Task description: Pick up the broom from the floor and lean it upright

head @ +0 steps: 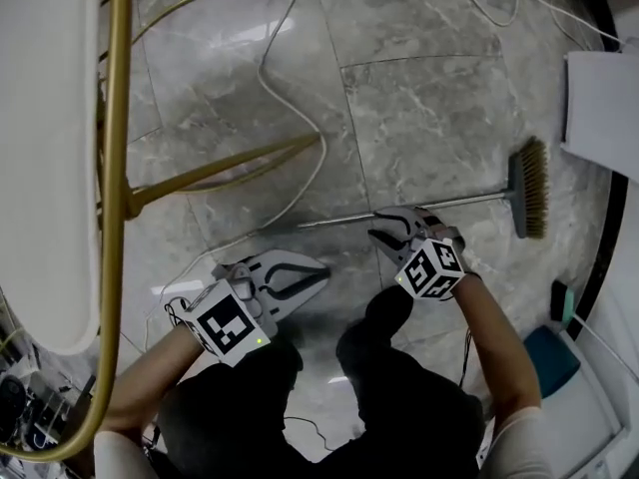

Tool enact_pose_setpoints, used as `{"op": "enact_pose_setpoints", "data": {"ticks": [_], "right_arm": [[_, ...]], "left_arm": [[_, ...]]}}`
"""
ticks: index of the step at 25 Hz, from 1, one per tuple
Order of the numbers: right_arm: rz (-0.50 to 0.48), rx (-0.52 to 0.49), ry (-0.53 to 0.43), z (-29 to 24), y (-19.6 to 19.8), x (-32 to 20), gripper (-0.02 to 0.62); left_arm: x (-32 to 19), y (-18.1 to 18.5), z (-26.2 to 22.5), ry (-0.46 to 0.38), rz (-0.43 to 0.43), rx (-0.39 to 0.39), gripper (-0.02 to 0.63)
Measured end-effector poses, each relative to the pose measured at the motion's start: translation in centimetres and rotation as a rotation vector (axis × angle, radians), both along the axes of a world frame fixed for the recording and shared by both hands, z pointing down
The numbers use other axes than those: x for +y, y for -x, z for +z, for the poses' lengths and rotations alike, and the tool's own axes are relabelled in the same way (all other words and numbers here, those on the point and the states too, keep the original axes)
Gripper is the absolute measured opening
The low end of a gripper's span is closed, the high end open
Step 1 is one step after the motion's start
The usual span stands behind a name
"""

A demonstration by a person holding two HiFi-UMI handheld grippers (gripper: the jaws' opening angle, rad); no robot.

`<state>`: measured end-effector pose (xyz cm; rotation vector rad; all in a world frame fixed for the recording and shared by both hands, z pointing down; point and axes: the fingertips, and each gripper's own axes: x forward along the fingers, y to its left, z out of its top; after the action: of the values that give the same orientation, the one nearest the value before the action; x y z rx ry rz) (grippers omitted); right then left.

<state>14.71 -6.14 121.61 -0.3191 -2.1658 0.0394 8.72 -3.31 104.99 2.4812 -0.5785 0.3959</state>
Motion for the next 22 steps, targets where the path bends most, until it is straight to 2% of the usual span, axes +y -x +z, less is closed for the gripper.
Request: {"op": "enact_pose_setpoints", "data": {"ticks": [5, 11, 14, 18, 22], "right_arm": [[-0.117, 0.032, -0.038, 3.3, -0.5, 0.8, 0.144], [-0.252, 0.080, -0.084, 6.9, -0.5, 1.2, 0.141], [-0.269, 0.073, -0.105, 7.0, -0.3, 0.8, 0.095], [-0.280, 0.072, -0.120, 6.7, -0.2, 0.7, 0.089], [-0.230, 0.033, -0.127, 4.4, -0.2, 0.0, 0.091]], "left_arm": [[-0.3, -0.2, 2.1, -0.020, 0.040, -0.016, 0.011], [-1.1, 0.2, 2.7, -0.028, 0.044, -0.012, 0.011], [-1.5, 0.7, 2.8, -0.034, 0.032, -0.010, 0.011], [-1.0, 0.7, 2.9, -0.012, 0.012, -0.013, 0.011], [0.0, 0.2, 2.0, -0.024, 0.027, -0.037, 0.011]]}}
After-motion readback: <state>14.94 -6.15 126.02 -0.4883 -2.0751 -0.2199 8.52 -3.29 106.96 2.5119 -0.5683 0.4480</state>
